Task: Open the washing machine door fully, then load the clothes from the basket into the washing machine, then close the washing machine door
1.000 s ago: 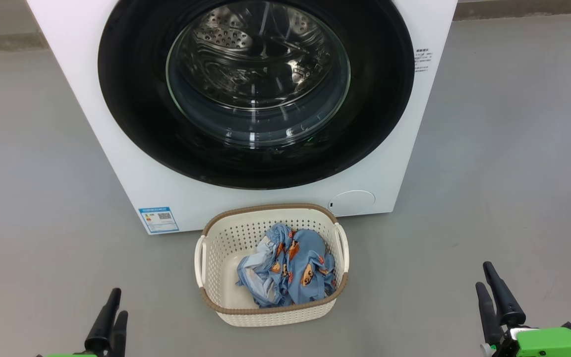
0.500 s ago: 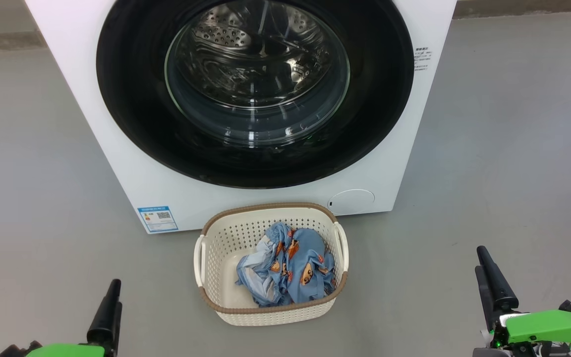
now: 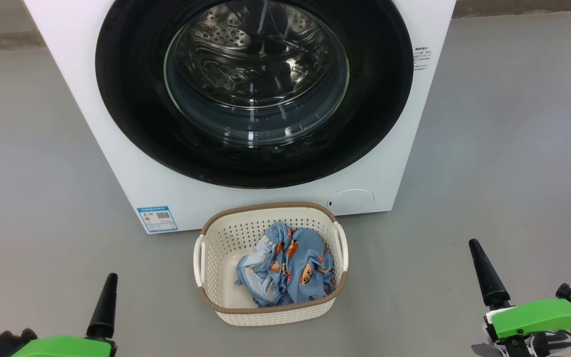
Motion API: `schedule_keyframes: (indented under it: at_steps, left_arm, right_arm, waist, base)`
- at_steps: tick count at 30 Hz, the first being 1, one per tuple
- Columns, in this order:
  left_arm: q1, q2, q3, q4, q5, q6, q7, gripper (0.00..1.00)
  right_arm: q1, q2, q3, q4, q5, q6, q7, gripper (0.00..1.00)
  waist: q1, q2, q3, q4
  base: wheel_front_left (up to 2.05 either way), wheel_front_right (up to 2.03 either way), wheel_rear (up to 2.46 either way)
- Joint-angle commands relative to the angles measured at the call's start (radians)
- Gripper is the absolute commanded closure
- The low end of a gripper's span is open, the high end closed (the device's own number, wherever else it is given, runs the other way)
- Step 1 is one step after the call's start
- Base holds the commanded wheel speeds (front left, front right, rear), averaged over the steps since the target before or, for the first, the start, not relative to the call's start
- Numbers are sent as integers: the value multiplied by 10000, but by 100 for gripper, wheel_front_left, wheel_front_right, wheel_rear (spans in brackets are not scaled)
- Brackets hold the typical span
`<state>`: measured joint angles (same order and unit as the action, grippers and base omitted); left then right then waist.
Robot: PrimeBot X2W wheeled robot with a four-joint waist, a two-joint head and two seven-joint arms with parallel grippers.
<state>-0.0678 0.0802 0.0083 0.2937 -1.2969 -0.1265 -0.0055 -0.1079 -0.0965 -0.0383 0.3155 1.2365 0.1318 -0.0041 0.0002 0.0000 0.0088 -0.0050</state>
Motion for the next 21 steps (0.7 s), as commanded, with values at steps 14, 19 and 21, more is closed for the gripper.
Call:
schedule_keyframes:
  at_steps: [14, 19, 21]
  left_arm:
    - [-552, 399, 34, -432, 2221, -23, -483, 0]
    - [-545, 463, 9, -481, 2878, -24, -630, 0]
    - [-548, 505, -12, -488, 3124, -25, -688, 0]
  right_arm:
    - [-703, -296, 488, -249, -2216, -5, -505, 0]
    - [-777, -363, 601, -241, -2914, -5, -651, 0]
    - [-813, -384, 643, -254, -3187, -6, -710, 0]
  waist:
    - [-1, 0, -16, -6]
    - [-1, 0, -32, -15]
    - [-1, 0, -40, -22]
  base:
    - [0, 0, 0]
    - [0, 0, 0]
    - [0, 0, 0]
